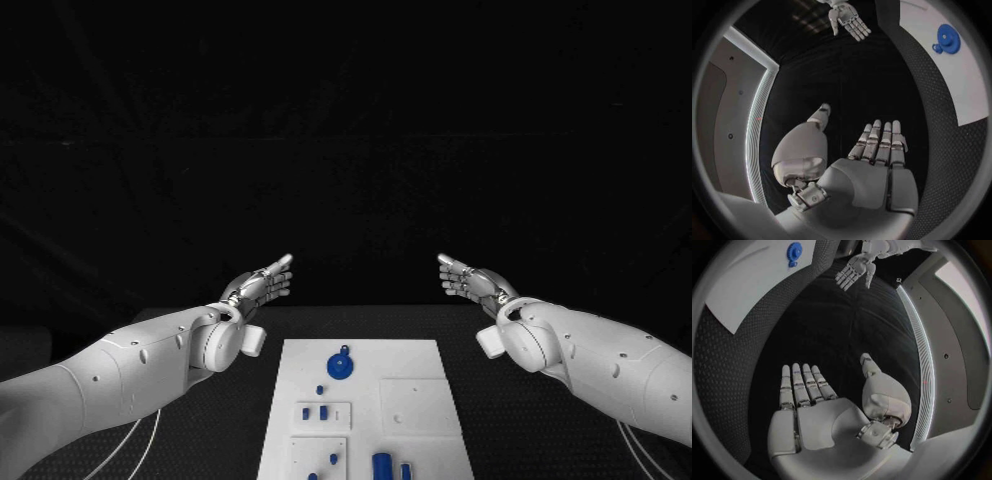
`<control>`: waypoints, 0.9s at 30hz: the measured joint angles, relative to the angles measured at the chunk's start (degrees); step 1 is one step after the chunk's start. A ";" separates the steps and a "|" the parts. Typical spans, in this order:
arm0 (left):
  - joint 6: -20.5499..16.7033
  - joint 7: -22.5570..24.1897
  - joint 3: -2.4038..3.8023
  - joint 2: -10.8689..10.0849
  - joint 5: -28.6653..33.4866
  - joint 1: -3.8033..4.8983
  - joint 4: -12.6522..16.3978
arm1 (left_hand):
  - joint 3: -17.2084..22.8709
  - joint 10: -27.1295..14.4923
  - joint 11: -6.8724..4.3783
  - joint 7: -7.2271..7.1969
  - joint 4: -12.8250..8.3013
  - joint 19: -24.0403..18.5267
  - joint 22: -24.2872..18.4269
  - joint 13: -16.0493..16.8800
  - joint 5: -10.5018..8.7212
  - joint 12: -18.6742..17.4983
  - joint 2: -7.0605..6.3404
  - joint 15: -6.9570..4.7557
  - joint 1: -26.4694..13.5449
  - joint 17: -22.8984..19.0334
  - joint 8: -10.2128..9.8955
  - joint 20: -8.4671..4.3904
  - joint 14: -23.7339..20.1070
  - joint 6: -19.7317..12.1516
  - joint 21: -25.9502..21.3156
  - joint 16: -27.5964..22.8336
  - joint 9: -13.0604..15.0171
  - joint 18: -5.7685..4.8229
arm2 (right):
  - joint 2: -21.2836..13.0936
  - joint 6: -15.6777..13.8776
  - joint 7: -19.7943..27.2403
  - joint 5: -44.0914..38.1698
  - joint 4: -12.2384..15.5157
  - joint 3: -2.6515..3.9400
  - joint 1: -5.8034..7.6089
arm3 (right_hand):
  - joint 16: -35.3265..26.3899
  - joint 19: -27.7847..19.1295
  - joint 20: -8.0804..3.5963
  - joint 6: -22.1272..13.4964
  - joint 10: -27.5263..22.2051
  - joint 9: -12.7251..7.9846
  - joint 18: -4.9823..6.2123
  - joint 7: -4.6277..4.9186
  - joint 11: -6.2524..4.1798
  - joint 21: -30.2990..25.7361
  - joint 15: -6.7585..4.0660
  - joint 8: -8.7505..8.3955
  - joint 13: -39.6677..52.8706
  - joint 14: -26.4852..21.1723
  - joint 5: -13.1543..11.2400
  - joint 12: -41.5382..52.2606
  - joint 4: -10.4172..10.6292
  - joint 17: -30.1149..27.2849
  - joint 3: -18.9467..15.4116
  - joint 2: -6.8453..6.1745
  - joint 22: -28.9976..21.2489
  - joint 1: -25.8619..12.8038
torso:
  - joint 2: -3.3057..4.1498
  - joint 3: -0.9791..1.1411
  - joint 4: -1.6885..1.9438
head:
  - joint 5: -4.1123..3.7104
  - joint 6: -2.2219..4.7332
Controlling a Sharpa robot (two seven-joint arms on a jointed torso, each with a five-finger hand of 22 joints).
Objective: Assemble the parts on the task board
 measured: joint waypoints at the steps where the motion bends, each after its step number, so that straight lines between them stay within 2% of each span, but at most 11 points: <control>1: -0.15 0.00 0.12 -0.15 0.00 -0.11 0.53 | -2.04 -5.41 -0.59 -0.67 0.06 -2.64 -7.69 -0.45 -0.30 -0.33 0.79 -0.72 -6.93 -1.73 -1.41 -0.29 -3.52 -3.54 -2.38 -2.05 -2.40 -0.28 | -0.21 -0.19 0.00 0.08 0.51 0.01 -0.09 | -2.12 -2.67 -0.90 -4.15 -4.34 -2.98 -0.70 -0.84 -0.75 -1.99 -0.83 -0.93 -2.05 -4.04 -0.70 -1.40 1.47 -2.71 -2.61 0.47 -7.22 -4.54 | -0.13 -0.03 0.08 | -0.11 -0.25; 3: -0.73 0.02 0.41 -0.59 0.00 -0.42 2.19 | -4.51 -12.00 -1.29 -1.49 0.13 -5.83 -18.83 -0.93 -0.48 -0.60 1.75 -1.60 -15.50 -3.81 -3.10 -0.62 -7.77 -7.82 -5.24 -4.50 -5.29 -0.28 | -0.73 -0.78 0.05 0.43 2.19 0.04 -0.37 | -4.54 -5.71 -1.90 -8.88 -9.34 -6.41 -0.82 -1.78 -1.62 -4.27 -1.73 -1.99 -4.40 -8.67 -1.53 -3.00 3.15 -5.84 -5.59 1.04 -15.85 -9.75 | -0.54 -0.07 0.26 | -0.37 -0.69; 5: -1.57 0.13 0.73 -1.06 0.00 -0.80 4.14 | -6.57 -17.49 -1.87 -2.17 0.19 -8.49 -28.76 -1.37 -0.62 -0.88 2.52 -2.33 -22.73 -5.55 -4.52 -0.92 -11.32 -11.37 -7.63 -6.57 -7.70 -0.27 | -1.30 -1.53 0.24 0.89 4.10 0.07 -0.68 | -6.50 -8.21 -2.74 -12.75 -13.40 -9.18 -1.78 -2.53 -2.31 -6.12 -2.45 -2.84 -6.31 -12.45 -2.23 -4.29 4.52 -8.40 -8.00 1.47 -22.97 -14.02 | -1.25 -0.14 0.57 | -0.86 -1.51; 6: -2.34 0.27 0.97 -1.44 0.02 -1.08 5.68 | -7.22 -19.26 -2.07 -2.41 0.20 -9.32 -31.98 -1.49 -0.66 -0.99 2.78 -2.56 -25.06 -6.10 -4.97 -0.97 -12.45 -12.52 -8.38 -7.23 -8.47 -0.26 | -1.76 -2.23 0.49 1.29 5.66 0.11 -0.91 | -7.15 -8.99 -3.01 -14.03 -14.74 -10.10 -2.17 -2.78 -2.57 -6.73 -2.70 -3.15 -6.93 -13.70 -2.44 -4.72 4.96 -9.23 -8.81 1.63 -25.35 -15.43 | -1.58 -0.18 0.73 | -1.08 -1.86; 9: -4.74 0.81 1.66 -2.55 0.09 -1.85 9.76 | -8.84 -23.65 -2.54 -2.93 0.27 -11.42 -40.00 -1.84 -0.97 -1.03 3.39 -3.14 -30.84 -7.51 -6.12 -1.25 -15.24 -15.34 -10.29 -8.89 -10.38 -0.26 | -2.89 -4.29 1.33 2.60 9.71 0.27 -1.41 | -8.79 -11.01 -3.68 -17.17 -18.06 -12.40 -2.19 -3.38 -3.13 -8.26 -3.30 -3.81 -8.49 -16.78 -2.74 -5.74 6.21 -11.32 -10.68 2.02 -31.21 -18.93 | -2.74 -0.29 1.32 | -1.81 -2.98; 11: -7.32 1.46 2.30 -3.60 0.22 -2.56 13.63 | -9.48 -25.35 -2.76 -3.17 0.26 -12.27 -43.23 -1.97 -0.97 -1.28 3.65 -3.36 -33.17 -8.06 -6.48 -1.28 -16.39 -16.44 -11.02 -9.54 -11.15 -0.26 | -4.12 -6.46 2.36 4.01 13.73 0.41 -1.90 | -9.38 -11.71 -4.04 -18.41 -19.39 -13.30 -2.18 -3.66 -3.39 -8.87 -3.55 -3.99 -9.10 -17.99 -3.11 -6.16 6.59 -12.13 -11.53 2.14 -33.56 -20.33 | -3.44 -0.35 1.62 | -2.16 -3.58; 12: -8.54 1.77 2.59 -4.03 0.31 -2.88 15.36 | -9.80 -26.19 -2.86 -3.25 0.29 -12.61 -44.83 -2.04 -0.97 -1.30 3.78 -3.47 -34.32 -8.33 -6.58 -1.43 -16.93 -17.02 -11.40 -9.82 -11.55 -0.27 | -4.68 -7.53 2.90 4.71 15.49 0.45 -2.15 | -9.76 -12.19 -4.23 -19.07 -20.10 -13.79 -2.62 -3.78 -3.50 -9.17 -3.65 -4.14 -9.46 -18.66 -3.11 -6.26 6.91 -12.57 -11.85 2.25 -34.78 -21.05 | -3.66 -0.38 1.73 | -2.28 -3.78; 13: -9.86 2.12 2.84 -4.47 0.41 -3.21 17.13 | -9.84 -26.79 -2.87 -3.31 0.34 -12.82 -45.83 -2.06 -0.97 -1.30 3.86 -3.59 -35.05 -8.48 -6.84 -1.51 -17.22 -17.39 -11.64 -10.03 -11.76 -0.76 | -5.22 -8.66 3.48 5.46 17.27 0.47 -2.43 | -9.97 -12.48 -4.21 -19.50 -20.48 -14.07 -2.99 -3.83 -3.56 -9.36 -3.75 -4.14 -9.64 -19.05 -3.11 -6.33 7.08 -12.83 -12.03 2.29 -35.51 -21.46 | -3.89 -0.42 1.85 | -2.40 -3.94; 18: -17.82 4.40 4.19 -6.72 0.89 -5.12 26.61 | -10.42 -28.44 -3.24 -3.67 0.26 -13.56 -49.31 -2.16 -1.19 -1.30 4.17 -3.97 -37.51 -9.10 -7.29 -1.37 -18.23 -18.34 -12.36 -10.60 -12.58 -1.14 | -8.16 -15.76 7.06 10.22 27.01 0.65 -4.00 | -10.87 -13.71 -4.60 -21.36 -22.57 -15.49 -3.01 -4.24 -3.93 -10.25 -4.09 -4.66 -10.59 -20.96 -3.56 -6.99 7.65 -14.11 -13.38 2.57 -39.21 -23.75 | -4.41 -0.46 2.10 | -2.58 -4.20; 21: -22.26 5.74 4.80 -7.74 1.14 -5.88 30.66 | -11.10 -29.84 -3.25 -3.77 0.33 -14.39 -51.72 -2.23 -1.19 -1.30 4.34 -3.98 -39.14 -9.48 -7.59 -1.57 -19.24 -19.26 -12.91 -11.10 -13.11 -1.13 | -9.73 -20.08 9.26 13.11 32.11 0.76 -4.75 | -10.98 -13.80 -4.69 -21.64 -22.84 -15.71 -3.01 -4.34 -4.00 -10.32 -4.22 -4.71 -10.71 -21.14 -3.58 -7.15 7.77 -14.27 -13.50 2.56 -39.83 -23.88 | -4.53 -0.46 2.17 | -2.60 -4.25; 27: -28.67 7.74 5.40 -8.84 1.65 -6.68 35.01 | -11.10 -29.84 -3.25 -3.76 0.34 -14.39 -51.96 -2.28 -1.19 -1.30 4.35 -3.98 -39.13 -9.52 -7.60 -1.57 -19.24 -19.26 -12.91 -11.10 -13.19 -1.13 | -11.50 -26.79 12.70 17.61 38.14 0.88 -5.61 | -10.99 -13.80 -4.69 -21.64 -22.84 -15.76 -3.01 -4.34 -4.00 -10.32 -4.22 -4.71 -10.77 -21.14 -3.57 -7.15 7.77 -14.36 -13.50 2.57 -39.93 -23.88 | -4.61 -0.48 2.20 | -2.60 -4.25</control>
